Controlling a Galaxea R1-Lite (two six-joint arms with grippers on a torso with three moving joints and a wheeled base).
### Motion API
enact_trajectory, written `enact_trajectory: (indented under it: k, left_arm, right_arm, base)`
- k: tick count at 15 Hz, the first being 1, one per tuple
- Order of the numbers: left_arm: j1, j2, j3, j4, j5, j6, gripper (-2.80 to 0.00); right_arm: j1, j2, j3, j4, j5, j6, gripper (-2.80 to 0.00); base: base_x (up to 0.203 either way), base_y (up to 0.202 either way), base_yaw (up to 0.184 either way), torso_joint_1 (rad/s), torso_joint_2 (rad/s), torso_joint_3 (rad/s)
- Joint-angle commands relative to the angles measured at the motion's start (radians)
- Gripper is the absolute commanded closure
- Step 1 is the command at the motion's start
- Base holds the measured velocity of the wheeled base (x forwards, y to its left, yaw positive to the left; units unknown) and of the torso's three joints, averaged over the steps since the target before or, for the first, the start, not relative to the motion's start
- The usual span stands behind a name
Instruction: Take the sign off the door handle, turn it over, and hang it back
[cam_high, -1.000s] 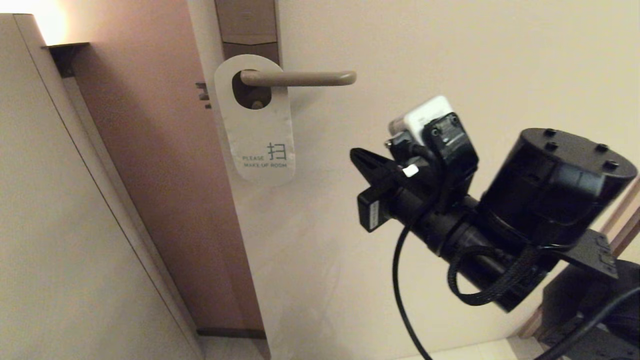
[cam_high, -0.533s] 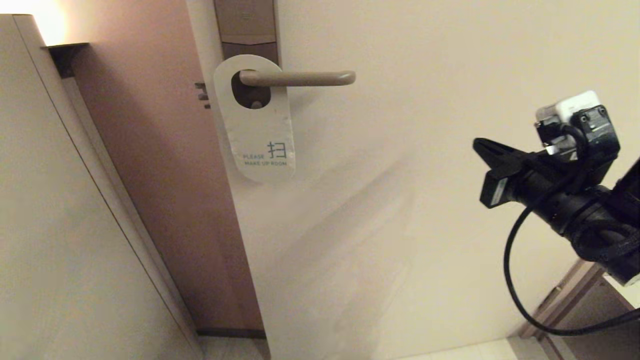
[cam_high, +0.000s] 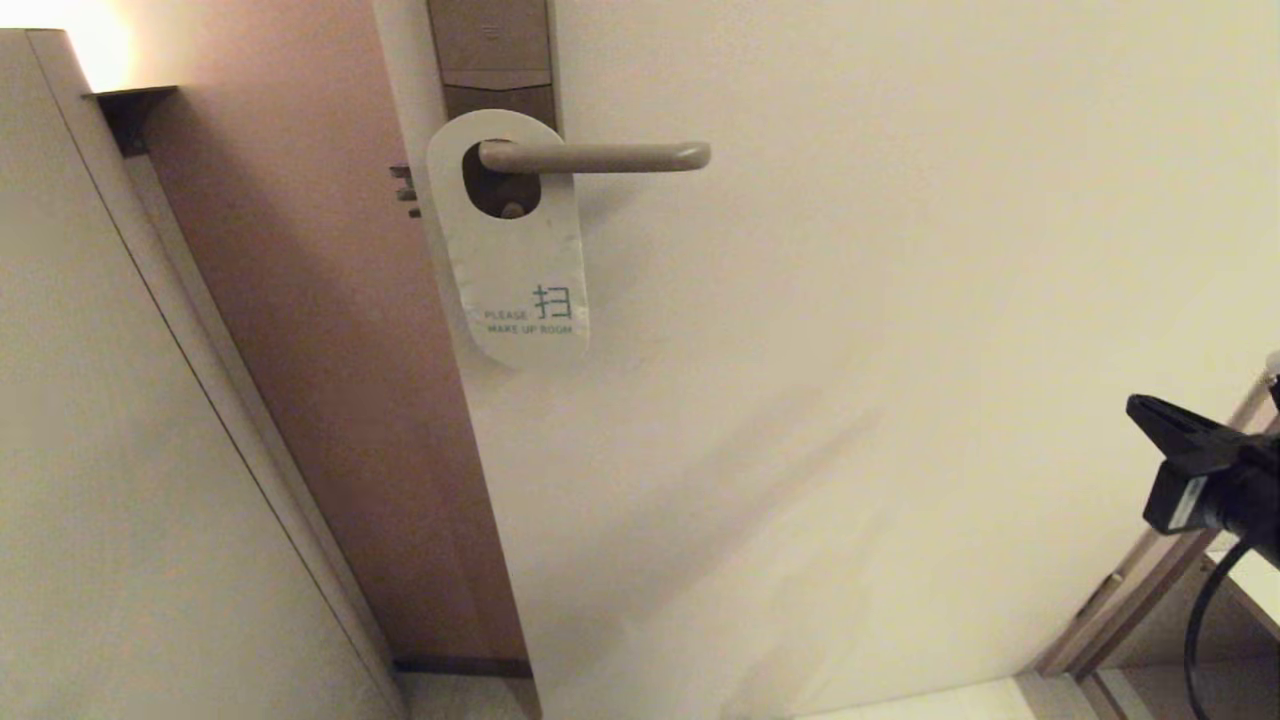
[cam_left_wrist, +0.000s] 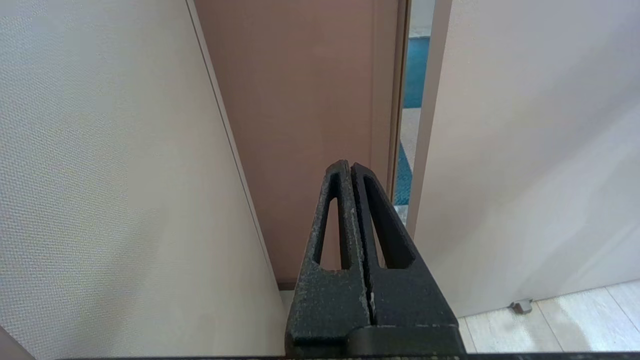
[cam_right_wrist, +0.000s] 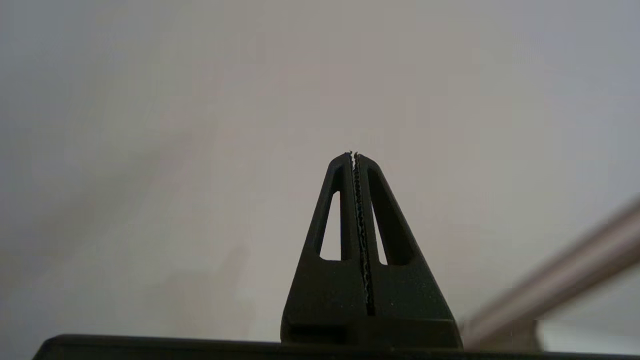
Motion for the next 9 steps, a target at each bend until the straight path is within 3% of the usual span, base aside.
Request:
enact_trajectory:
  k: [1,5,9]
  left_arm:
    - [0.000,0.002,0.000,0.001,0.000,0.000,0.00]
    - [-0.001,0.001,0.000,0.000,0.000,0.000,0.00]
    - [0.001,0.001,0.000,0.000,0.000,0.000,0.00]
  right_arm:
    - [-0.008,-0.087,0.070,0.022,-0.002,0.014,0.00]
    - [-0.008,-0.241,0.207,0.116,0.000,0.041,0.00]
    - [-0.006,-0.416,0.254,0.328,-0.001,0.079,0.00]
  base:
    - [0.000,0.000,0.000,0.000,0.00,0.000]
    - [0.000,0.000,0.000,0.000,0.00,0.000]
    - [0.000,0.000,0.000,0.000,0.00,0.000]
